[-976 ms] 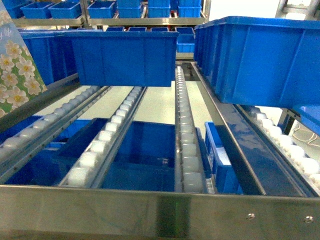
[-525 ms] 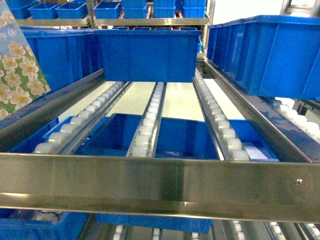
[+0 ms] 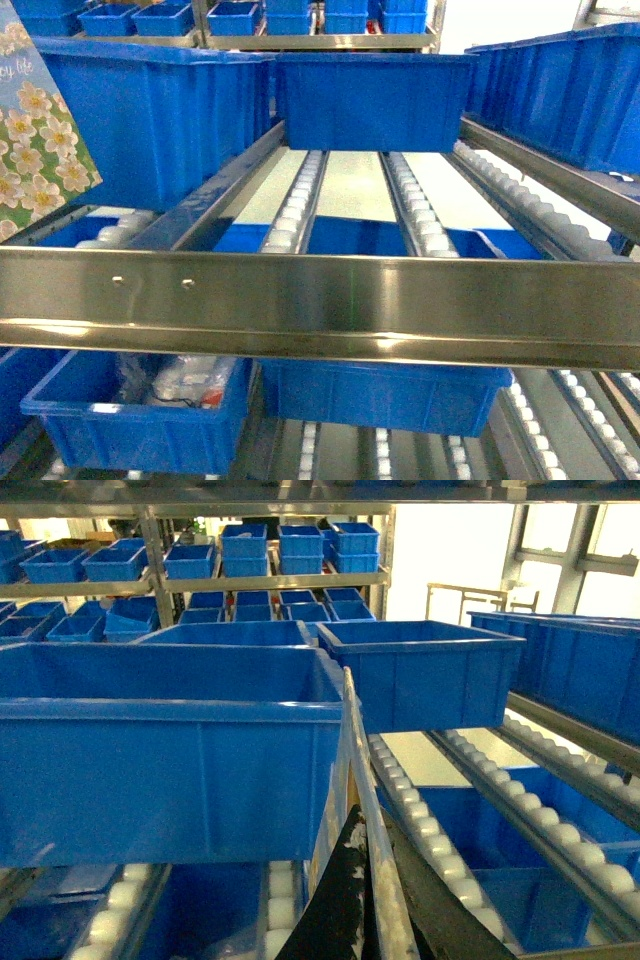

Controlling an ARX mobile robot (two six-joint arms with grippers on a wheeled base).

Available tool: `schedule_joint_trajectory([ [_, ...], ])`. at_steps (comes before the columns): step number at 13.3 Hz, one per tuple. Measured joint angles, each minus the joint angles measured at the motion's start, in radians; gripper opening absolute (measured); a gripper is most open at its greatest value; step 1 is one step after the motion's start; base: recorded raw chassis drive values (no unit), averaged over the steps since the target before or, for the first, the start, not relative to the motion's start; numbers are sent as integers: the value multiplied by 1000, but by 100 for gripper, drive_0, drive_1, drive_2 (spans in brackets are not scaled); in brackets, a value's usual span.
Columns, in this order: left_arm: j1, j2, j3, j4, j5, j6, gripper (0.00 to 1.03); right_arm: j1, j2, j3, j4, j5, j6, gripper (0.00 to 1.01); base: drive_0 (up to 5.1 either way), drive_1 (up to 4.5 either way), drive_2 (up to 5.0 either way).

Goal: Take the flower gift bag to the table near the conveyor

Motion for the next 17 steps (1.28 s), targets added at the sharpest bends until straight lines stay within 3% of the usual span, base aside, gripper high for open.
schedule_joint_trajectory([
  [17,0,-2,0,2,0,0,2,0,0,0,2,0,0,2,-480,76,369],
])
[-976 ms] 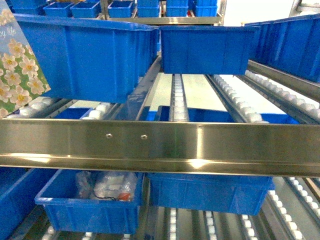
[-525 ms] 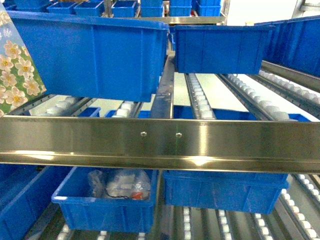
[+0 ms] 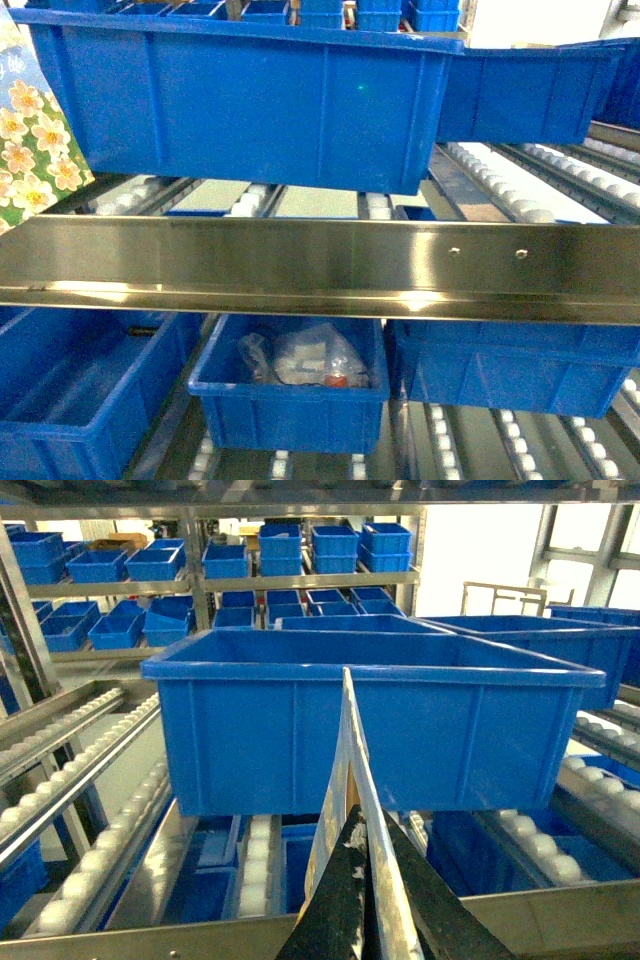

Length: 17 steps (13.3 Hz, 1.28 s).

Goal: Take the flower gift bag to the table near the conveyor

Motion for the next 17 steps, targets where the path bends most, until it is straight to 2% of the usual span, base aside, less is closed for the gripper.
schedule_joint_trajectory([
  [4,0,0,0,0,0,0,2,0,0,0,0,0,0,2,-492,139,330],
  [17,0,0,0,-1,0,0,2,0,0,0,-3,0,0,2,-487,259,259],
])
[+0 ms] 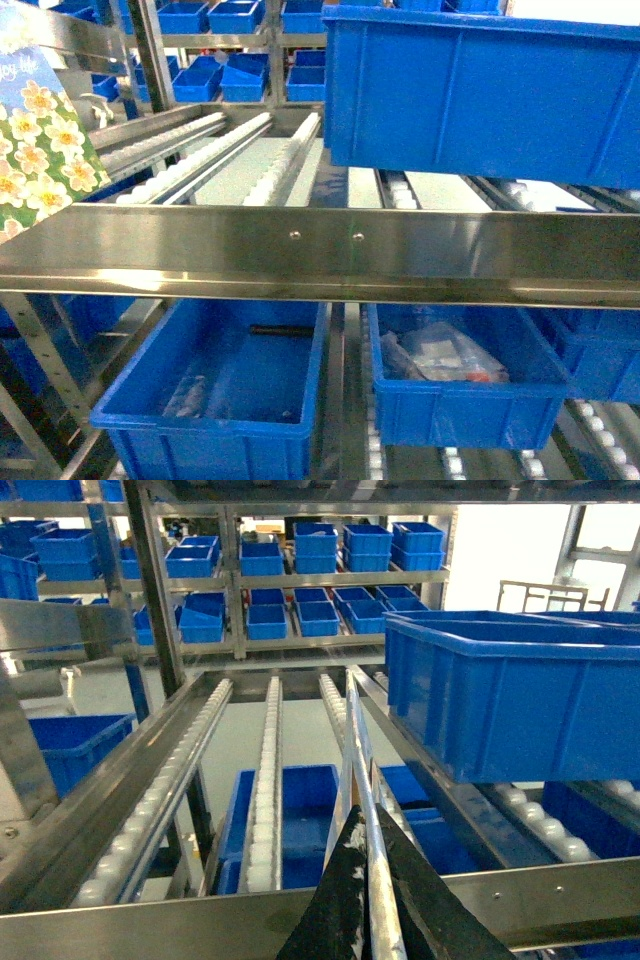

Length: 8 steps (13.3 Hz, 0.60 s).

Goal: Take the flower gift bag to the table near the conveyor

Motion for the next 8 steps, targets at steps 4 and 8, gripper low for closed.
schedule_joint_trajectory([
  [4,0,0,0,0,0,0,2,0,0,0,2,0,0,2,-455,78,402],
  [8,0,0,0,1,0,0,2,0,0,0,1,0,0,2,-455,78,402],
])
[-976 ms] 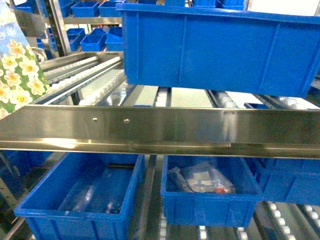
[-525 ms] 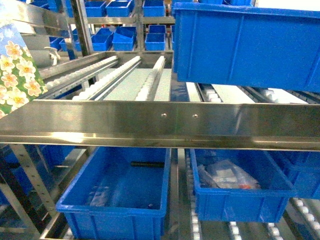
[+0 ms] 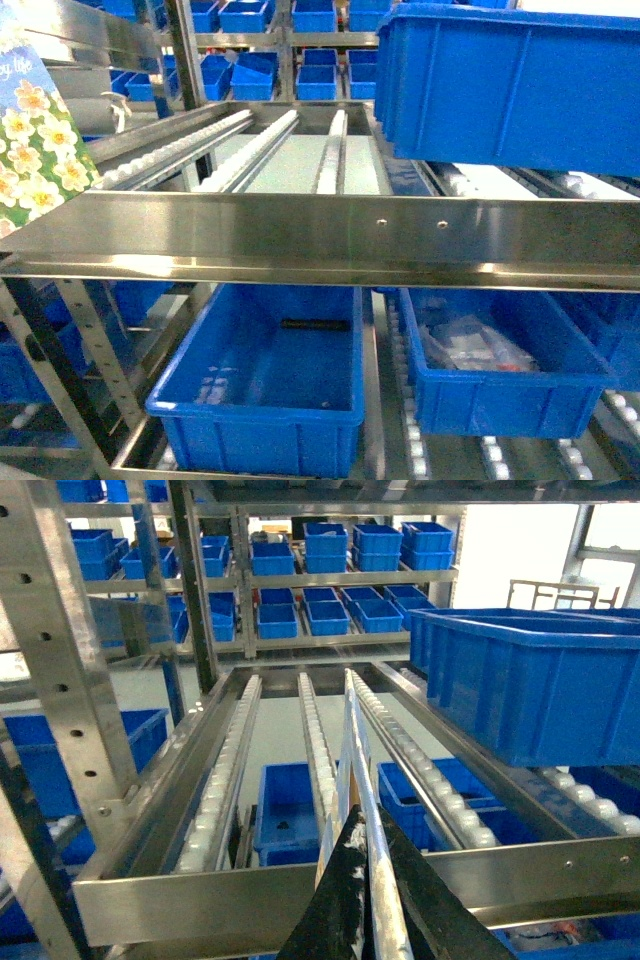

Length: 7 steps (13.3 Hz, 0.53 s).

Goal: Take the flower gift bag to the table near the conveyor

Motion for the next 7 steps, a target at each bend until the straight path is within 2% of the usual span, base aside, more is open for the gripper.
schedule_joint_trajectory([
  [7,0,0,0,0,0,0,2,0,0,0,2,0,0,2,-455,78,402],
])
